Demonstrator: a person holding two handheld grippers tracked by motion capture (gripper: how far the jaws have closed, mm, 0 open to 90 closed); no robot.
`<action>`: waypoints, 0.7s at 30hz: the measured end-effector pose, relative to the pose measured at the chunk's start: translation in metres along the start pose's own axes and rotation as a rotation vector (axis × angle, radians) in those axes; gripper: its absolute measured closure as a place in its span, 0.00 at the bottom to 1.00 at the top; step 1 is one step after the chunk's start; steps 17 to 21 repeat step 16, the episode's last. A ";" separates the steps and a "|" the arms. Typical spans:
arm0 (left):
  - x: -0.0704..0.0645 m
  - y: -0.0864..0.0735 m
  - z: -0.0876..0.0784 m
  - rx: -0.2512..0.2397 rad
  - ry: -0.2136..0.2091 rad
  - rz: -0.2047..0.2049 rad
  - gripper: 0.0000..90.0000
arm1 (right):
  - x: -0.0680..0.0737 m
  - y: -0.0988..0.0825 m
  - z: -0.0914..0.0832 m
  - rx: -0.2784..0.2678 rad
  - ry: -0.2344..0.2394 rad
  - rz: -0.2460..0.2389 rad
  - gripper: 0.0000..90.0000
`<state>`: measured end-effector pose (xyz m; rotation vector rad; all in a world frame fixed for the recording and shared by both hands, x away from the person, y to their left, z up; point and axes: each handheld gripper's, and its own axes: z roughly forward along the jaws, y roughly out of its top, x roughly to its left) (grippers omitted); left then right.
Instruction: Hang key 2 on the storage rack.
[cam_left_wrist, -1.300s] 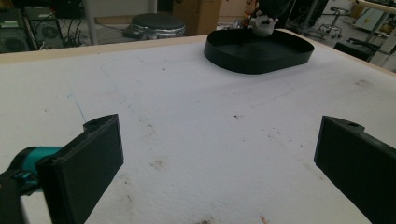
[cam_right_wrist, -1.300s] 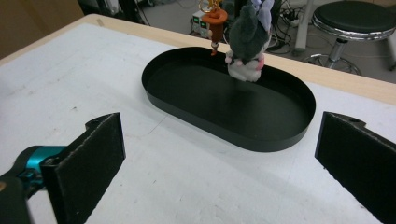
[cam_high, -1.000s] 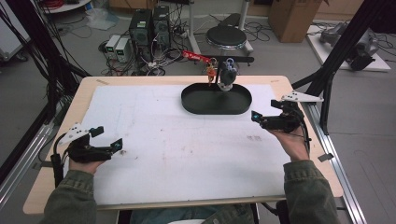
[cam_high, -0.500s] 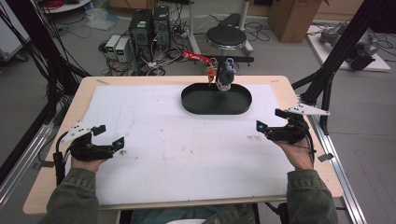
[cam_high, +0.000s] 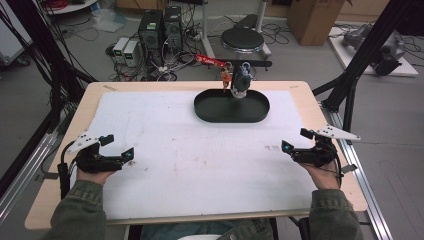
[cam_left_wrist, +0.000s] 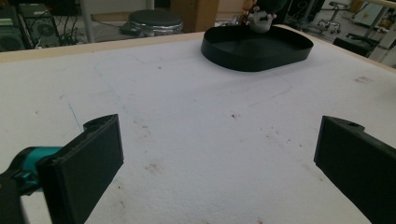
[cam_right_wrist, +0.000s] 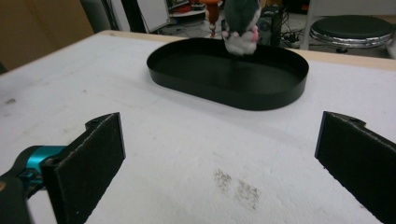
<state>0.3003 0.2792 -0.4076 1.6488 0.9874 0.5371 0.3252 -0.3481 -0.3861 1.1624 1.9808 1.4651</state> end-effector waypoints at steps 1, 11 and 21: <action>0.000 0.000 0.000 0.002 0.002 0.000 0.02 | -0.001 -0.004 0.001 0.008 -0.002 -0.005 0.01; -0.001 0.000 -0.002 0.002 0.003 0.006 0.02 | -0.006 -0.034 0.018 0.153 -0.063 -0.082 0.01; -0.001 0.000 -0.002 0.003 0.004 0.015 0.02 | -0.005 -0.033 0.017 0.140 -0.063 -0.076 0.01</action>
